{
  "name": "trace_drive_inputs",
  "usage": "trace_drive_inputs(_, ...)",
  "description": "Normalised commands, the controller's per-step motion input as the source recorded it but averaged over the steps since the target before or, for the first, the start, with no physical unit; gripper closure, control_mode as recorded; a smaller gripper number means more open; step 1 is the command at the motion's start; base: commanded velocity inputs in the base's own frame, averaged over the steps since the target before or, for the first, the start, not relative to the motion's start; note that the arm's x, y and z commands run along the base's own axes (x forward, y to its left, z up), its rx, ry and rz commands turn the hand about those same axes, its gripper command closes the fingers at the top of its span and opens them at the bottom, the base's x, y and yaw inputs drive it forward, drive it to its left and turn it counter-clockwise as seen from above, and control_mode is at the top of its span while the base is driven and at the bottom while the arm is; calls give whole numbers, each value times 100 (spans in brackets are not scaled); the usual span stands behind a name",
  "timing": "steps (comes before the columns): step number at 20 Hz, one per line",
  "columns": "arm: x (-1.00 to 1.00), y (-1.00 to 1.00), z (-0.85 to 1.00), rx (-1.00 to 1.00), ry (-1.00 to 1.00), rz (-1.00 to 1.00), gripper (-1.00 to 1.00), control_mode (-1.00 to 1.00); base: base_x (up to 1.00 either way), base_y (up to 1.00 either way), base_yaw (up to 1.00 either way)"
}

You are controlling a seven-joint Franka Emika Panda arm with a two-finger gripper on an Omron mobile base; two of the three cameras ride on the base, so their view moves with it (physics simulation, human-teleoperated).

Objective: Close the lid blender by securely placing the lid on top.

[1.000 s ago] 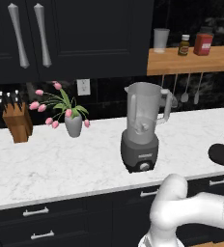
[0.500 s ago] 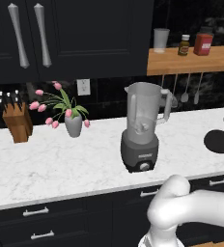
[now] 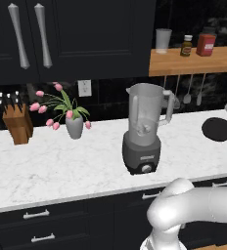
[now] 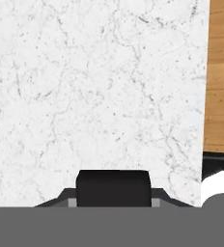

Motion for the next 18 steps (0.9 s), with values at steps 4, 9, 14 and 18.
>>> trace_drive_inputs(4,0,51,62,10,0,0,100,-100,0,0,0)
trace_drive_inputs(9,0,60,35,12,-10,0,100,-100,0,0,0)
trace_drive_inputs(14,0,88,12,12,-16,0,100,-100,0,0,0)
trace_drive_inputs(18,0,84,32,13,-18,0,100,-100,0,0,0)
